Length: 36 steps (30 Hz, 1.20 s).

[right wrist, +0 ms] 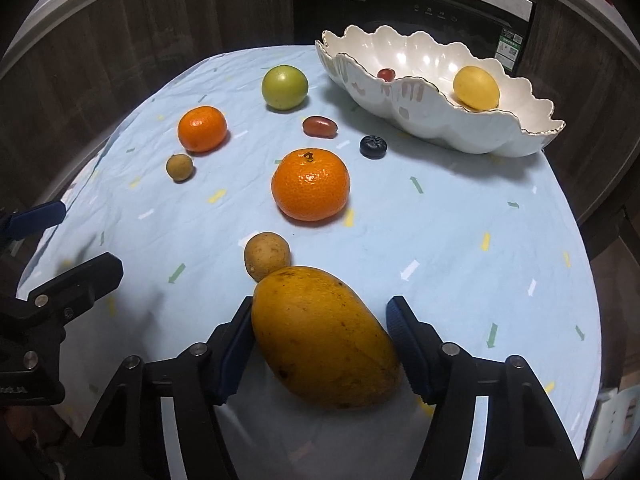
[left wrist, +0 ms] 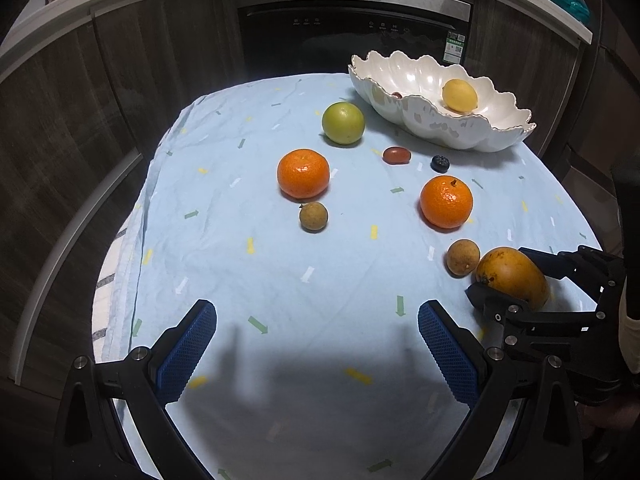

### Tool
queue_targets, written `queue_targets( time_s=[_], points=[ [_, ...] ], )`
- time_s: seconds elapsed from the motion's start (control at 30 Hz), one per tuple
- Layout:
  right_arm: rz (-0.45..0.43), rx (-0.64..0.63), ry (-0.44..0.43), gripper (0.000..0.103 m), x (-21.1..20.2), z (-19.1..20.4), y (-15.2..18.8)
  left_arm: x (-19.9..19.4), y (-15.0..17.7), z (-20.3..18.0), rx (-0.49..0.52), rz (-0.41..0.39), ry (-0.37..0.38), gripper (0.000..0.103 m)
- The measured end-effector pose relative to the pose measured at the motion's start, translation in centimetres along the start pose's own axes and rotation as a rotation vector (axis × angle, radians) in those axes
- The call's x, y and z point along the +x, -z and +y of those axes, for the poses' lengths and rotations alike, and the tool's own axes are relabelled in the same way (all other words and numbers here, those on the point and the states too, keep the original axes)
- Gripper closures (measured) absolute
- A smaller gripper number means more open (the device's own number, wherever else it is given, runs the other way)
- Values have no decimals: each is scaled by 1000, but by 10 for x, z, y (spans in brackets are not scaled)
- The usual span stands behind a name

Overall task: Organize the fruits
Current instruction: 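Lower the right gripper onto the mango and close it around it, then close the left gripper on the small brown kiwi while the right gripper holds the mango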

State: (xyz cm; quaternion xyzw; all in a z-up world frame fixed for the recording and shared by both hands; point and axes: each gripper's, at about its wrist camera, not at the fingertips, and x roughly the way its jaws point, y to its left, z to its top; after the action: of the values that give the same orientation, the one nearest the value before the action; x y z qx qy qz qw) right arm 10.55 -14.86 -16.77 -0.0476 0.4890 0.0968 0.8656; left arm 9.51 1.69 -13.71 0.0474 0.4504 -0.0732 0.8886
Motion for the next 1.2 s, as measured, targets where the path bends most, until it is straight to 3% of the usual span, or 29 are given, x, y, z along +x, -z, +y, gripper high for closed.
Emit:
queue_targets(
  time_s=[0.3, 0.8, 1.0, 1.2],
  points=[
    [-8, 35, 10, 43, -10, -12, -3, -1, -6, -11, 10, -10, 24, 0],
    [-46, 133, 57, 44, -27, -60, -5, 18, -24, -65, 83, -16, 126, 2],
    [-51, 164, 67, 44, -28, -76, -3, 30, -26, -82, 108, -6, 143, 9],
    [-51, 187, 74, 45, -25, -85, -3, 43, -28, -91, 128, 13, 152, 26]
  ],
)
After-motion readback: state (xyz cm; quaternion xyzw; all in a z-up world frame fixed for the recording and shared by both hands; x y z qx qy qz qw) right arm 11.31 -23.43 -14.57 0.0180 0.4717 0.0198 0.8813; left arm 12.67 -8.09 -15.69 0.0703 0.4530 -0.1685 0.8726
